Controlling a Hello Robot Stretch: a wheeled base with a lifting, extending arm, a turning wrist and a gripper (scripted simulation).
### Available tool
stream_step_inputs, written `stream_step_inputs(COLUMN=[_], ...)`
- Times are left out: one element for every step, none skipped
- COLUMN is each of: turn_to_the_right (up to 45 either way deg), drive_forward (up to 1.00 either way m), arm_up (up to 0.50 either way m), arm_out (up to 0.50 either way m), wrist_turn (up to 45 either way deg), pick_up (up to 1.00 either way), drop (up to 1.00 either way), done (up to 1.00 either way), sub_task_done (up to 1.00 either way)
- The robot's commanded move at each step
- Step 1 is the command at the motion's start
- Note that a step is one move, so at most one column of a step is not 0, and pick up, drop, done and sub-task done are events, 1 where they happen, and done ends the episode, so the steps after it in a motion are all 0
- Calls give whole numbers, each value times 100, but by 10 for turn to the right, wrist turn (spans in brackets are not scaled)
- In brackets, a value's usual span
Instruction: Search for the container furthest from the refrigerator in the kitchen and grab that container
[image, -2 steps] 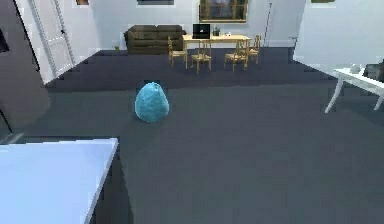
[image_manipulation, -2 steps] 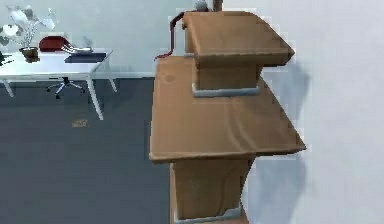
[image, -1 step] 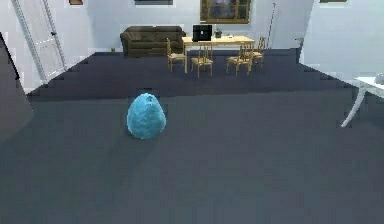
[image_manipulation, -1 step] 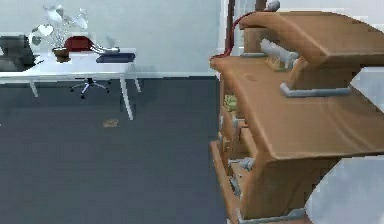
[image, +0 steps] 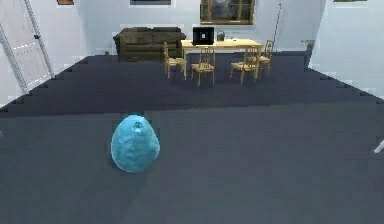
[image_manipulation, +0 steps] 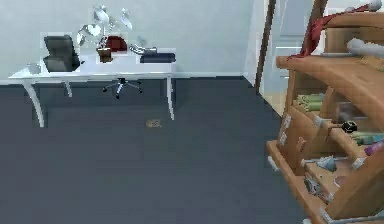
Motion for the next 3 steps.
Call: stream_step_inputs(turn_to_the_right=[-90, 0, -450], drive_forward=[0, 85, 0], arm_up=[0, 0, 0], arm_out=[0, 0, 0], wrist_turn=[0, 0, 0], pick_up=[0, 0, 0], drop=[0, 0, 0], done=[0, 0, 0], sub_task_done=[0, 0, 0])
